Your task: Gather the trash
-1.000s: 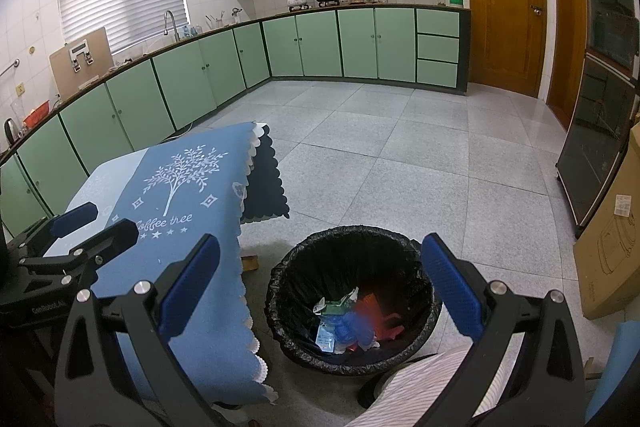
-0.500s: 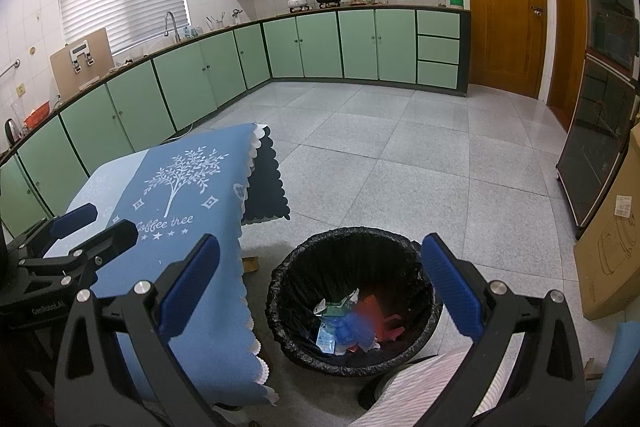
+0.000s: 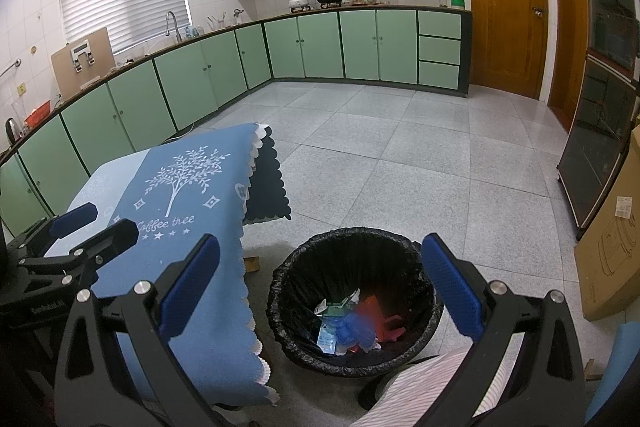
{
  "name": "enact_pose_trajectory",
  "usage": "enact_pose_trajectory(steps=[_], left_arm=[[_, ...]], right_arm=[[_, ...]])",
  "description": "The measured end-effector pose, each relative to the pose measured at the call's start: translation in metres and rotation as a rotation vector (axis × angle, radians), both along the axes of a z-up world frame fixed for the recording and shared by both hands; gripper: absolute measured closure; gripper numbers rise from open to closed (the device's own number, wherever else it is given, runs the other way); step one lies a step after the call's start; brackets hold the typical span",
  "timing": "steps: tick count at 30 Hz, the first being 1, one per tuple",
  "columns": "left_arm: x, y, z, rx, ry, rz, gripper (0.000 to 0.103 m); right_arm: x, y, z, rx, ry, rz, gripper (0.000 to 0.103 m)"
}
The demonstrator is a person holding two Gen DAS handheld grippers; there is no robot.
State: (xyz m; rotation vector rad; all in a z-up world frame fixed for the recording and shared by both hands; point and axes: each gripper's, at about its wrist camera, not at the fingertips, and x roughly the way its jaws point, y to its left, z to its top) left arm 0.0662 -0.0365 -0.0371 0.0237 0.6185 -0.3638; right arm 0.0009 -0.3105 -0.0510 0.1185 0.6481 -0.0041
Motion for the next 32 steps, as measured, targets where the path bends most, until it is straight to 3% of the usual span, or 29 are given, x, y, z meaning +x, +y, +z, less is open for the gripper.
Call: enact_pose_trajectory(steps=[32], left_arm=[[-0.0007, -0.0015, -0.0001, 0.000, 0.006, 0.003, 0.006]], right_arm=[[-0.0005, 0.0004, -0.0008, -0.001, -0.001, 0.001, 0.005]])
